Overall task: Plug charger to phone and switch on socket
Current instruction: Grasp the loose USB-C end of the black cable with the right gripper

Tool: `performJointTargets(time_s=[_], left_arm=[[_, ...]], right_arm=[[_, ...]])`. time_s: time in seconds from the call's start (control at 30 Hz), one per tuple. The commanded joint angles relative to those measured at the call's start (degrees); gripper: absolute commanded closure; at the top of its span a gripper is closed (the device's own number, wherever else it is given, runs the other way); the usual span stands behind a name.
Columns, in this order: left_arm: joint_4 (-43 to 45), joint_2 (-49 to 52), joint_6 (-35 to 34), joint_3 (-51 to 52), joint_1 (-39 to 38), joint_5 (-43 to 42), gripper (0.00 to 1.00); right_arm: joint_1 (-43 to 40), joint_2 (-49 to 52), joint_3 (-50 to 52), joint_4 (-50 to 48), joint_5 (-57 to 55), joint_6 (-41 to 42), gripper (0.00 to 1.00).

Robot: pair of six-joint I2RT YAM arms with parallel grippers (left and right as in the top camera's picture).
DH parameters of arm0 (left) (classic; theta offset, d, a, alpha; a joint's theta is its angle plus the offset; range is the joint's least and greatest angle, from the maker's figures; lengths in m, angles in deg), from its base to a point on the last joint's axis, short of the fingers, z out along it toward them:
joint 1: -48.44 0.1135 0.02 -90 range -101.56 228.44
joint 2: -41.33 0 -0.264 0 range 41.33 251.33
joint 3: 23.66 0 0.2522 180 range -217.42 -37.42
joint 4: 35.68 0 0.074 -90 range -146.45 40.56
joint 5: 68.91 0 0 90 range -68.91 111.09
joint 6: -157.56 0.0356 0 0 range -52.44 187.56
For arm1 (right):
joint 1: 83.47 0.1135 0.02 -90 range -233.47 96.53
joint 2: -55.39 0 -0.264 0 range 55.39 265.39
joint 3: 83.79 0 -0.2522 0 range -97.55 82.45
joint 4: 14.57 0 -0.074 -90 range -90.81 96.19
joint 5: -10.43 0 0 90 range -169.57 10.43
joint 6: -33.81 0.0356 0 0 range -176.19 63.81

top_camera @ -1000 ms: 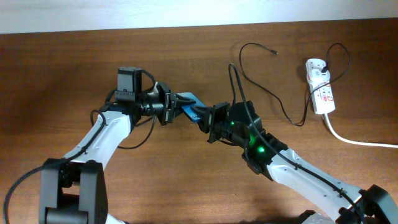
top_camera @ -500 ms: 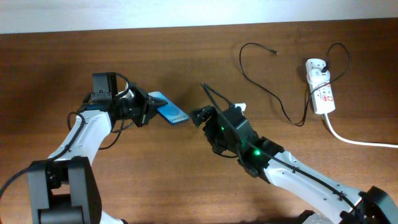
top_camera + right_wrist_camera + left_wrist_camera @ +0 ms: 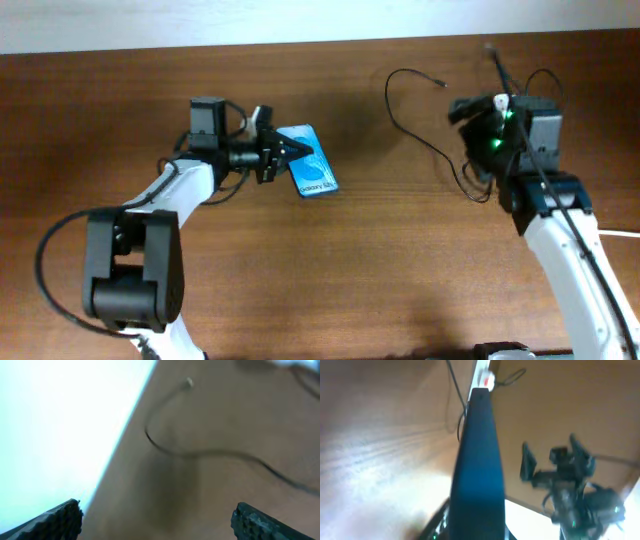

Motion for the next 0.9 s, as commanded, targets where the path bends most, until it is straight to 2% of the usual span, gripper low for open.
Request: performJointTargets(time_s=[0.0, 0.07, 0.13, 0.17, 0.2, 0.23, 0.3, 0.4, 0.53, 0.6, 0.7, 0.8, 0.83, 0.87], left_arm=[[0.3, 1.7, -1.0, -1.4, -1.9, -7.9, 1.00], [0.3, 1.7, -1.0, -1.4, -1.9, -9.3, 1.00], [0.3, 1.7, -0.9, -1.4, -1.9, -9.3, 1.00], [0.3, 1.7, -0.8, -1.4, -1.9, -9.3, 1.00], [0.3, 1.7, -0.8, -1.4, -1.9, -9.3, 1.00], [0.3, 1.7, -0.7, -1.4, -1.9, -9.3, 1.00], [-0.1, 1.7, -0.7, -1.4, -1.9, -9.2, 1.00], [-0.1, 1.7, -0.7, -1.4, -1.9, -9.0, 1.00], [-0.1, 1.7, -0.7, -1.4, -1.8, -7.5, 1.00], [-0.1, 1.7, -0.8, -1.4, -1.8, -6.2, 1.00], [-0.1, 1.7, -0.8, -1.4, -1.8, -5.8, 1.00], [-0.2, 1.7, -0.8, -1.4, -1.8, -4.9, 1.00], [-0.2, 1.7, -0.7, -1.4, -1.8, -5.3, 1.00], [-0.1, 1.7, -0.7, -1.4, -1.8, -5.7, 1.00]], right_arm=[[-0.4, 6.0, -0.9, -6.9, -0.2, -4.2, 0.01], [-0.5, 12.3, -7.3, -2.5, -1.9, -5.2, 0.01], [-0.5, 21.9, -21.6, 7.6, -3.0, -5.4, 0.01], [-0.5, 26.0, -27.1, 9.7, -2.9, -5.6, 0.01], [-0.5, 31.5, -33.3, 10.4, -2.3, -5.0, 0.04], [-0.5, 36.6, -37.6, 10.0, -2.3, -1.6, 0.13], [-0.4, 44.2, -39.1, 4.8, -2.3, 6.7, 0.14], [-0.3, 53.1, -39.1, -4.2, -1.2, 17.7, 0.22], [0.4, 61.2, -39.1, -13.8, -0.1, 24.9, 0.29], [1.9, 65.1, -39.1, -18.9, 0.1, 28.2, 0.40], [2.2, 67.7, -39.1, -21.7, -1.5, 28.2, 0.53], [2.2, 68.0, -39.1, -20.6, 0.3, 26.0, 0.81], [1.9, 67.9, -39.1, -20.6, 0.8, 22.3, 0.94], [1.6, 67.8, -39.1, -20.6, 3.3, 18.8, 0.96]])
